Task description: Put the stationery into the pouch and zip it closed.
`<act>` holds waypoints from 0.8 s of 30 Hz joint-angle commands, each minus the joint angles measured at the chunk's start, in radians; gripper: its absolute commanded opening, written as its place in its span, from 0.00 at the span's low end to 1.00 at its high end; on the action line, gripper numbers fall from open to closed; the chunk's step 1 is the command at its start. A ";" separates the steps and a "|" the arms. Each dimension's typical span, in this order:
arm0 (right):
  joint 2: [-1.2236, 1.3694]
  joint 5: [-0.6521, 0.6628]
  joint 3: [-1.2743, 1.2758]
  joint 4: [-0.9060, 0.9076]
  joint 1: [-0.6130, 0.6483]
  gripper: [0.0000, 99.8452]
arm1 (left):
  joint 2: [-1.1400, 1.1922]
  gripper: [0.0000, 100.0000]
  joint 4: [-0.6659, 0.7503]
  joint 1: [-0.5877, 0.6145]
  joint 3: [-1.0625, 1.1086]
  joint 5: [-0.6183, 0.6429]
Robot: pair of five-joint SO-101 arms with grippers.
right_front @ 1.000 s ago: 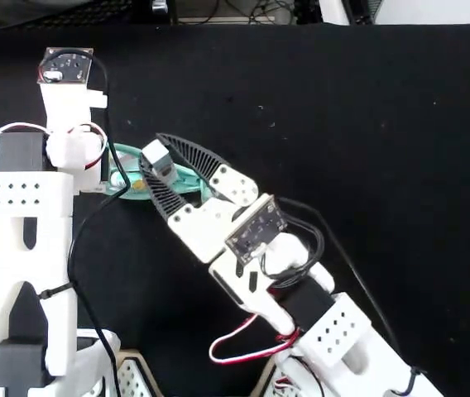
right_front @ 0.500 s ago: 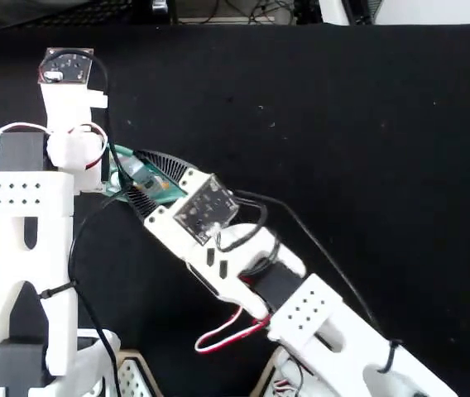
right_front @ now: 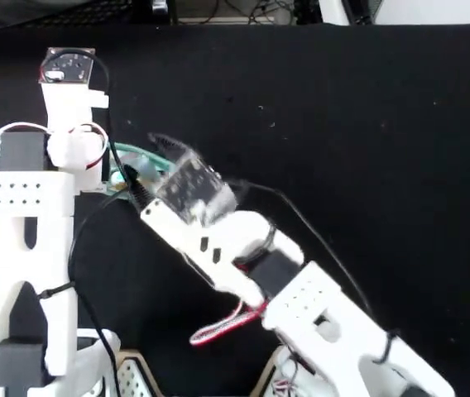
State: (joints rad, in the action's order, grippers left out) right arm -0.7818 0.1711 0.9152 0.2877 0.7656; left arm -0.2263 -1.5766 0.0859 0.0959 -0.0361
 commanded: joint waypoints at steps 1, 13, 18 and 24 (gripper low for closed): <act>0.004 0.002 -0.179 0.293 0.002 0.25 | 0.032 0.03 0.017 0.008 0.068 0.000; -0.196 -0.005 -0.309 0.506 -0.149 0.24 | 0.032 0.03 0.017 0.008 0.068 0.000; -0.435 0.002 -0.272 0.760 -0.157 0.24 | 0.032 0.03 0.017 0.004 0.065 0.000; -0.561 -0.006 0.067 0.575 -0.157 0.24 | 0.032 0.03 0.017 0.005 0.067 0.000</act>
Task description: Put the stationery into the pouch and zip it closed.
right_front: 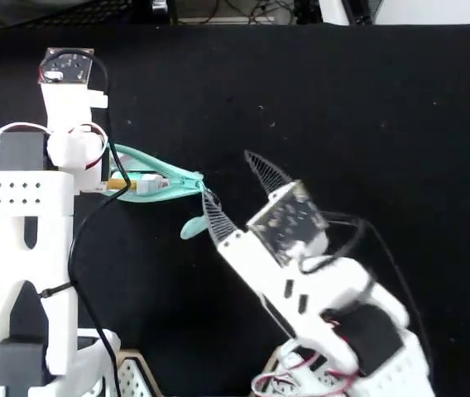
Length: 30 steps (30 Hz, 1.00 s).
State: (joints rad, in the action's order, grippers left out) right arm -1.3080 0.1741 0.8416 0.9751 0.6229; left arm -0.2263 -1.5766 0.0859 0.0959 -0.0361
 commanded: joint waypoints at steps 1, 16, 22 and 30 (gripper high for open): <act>-0.035 -0.009 0.200 -0.167 -0.011 0.24 | 0.032 0.03 0.017 0.007 0.067 0.000; -0.036 0.002 0.535 -0.500 -0.041 0.17 | 0.032 0.03 0.018 0.008 0.068 0.000; -0.047 0.048 0.519 -0.511 -0.101 0.01 | 0.032 0.03 0.018 0.008 0.068 0.000; -0.271 0.041 0.506 -0.359 -0.123 0.02 | 0.032 0.03 0.018 0.010 0.068 0.000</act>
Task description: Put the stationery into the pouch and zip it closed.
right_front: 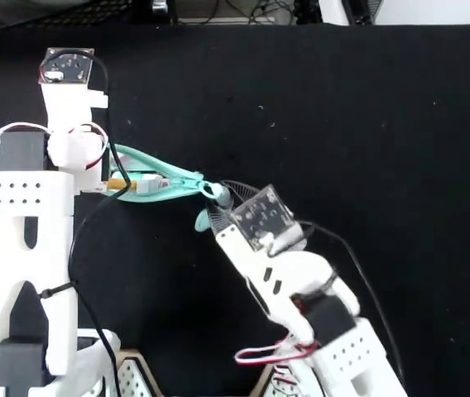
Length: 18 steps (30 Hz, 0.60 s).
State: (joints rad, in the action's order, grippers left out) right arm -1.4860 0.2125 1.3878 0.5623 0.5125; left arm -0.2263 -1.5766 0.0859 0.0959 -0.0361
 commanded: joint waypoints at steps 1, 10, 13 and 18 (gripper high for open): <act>-0.130 0.003 -0.041 0.080 -0.012 0.02 | 0.032 0.03 0.018 0.010 0.068 0.000; -0.259 0.005 -0.038 0.164 -0.012 0.01 | 0.032 0.03 0.018 0.008 0.068 0.000; -0.259 0.011 -0.058 0.163 -0.012 0.01 | 0.021 0.03 0.018 0.008 0.054 0.000; -0.194 0.058 -0.209 0.166 -0.014 0.01 | 0.006 0.03 0.018 -0.028 -0.082 0.048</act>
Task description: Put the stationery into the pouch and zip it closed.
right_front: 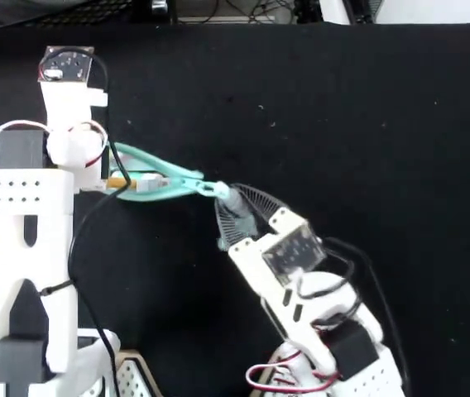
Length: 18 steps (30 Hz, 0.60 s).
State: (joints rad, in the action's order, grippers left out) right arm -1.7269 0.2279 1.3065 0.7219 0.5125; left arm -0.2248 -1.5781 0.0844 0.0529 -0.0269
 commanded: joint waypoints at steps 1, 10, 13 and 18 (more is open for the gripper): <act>0.091 0.060 -0.171 0.014 -0.017 0.01 | 0.003 0.03 0.026 -0.036 -0.067 0.049; 0.696 0.087 -0.708 0.106 -0.018 0.01 | -0.044 0.05 0.009 -0.041 -0.282 0.008; 0.860 0.098 -0.851 0.101 -0.018 0.01 | -0.081 0.13 -0.025 -0.038 -0.314 0.006; 1.063 0.130 -1.024 0.117 -0.020 0.01 | -0.181 0.18 -0.057 -0.036 -0.401 0.009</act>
State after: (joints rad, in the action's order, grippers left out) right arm -0.7480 0.3475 0.4120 0.8293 0.5125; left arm -0.3245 -1.6256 0.0506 -0.2555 -0.0084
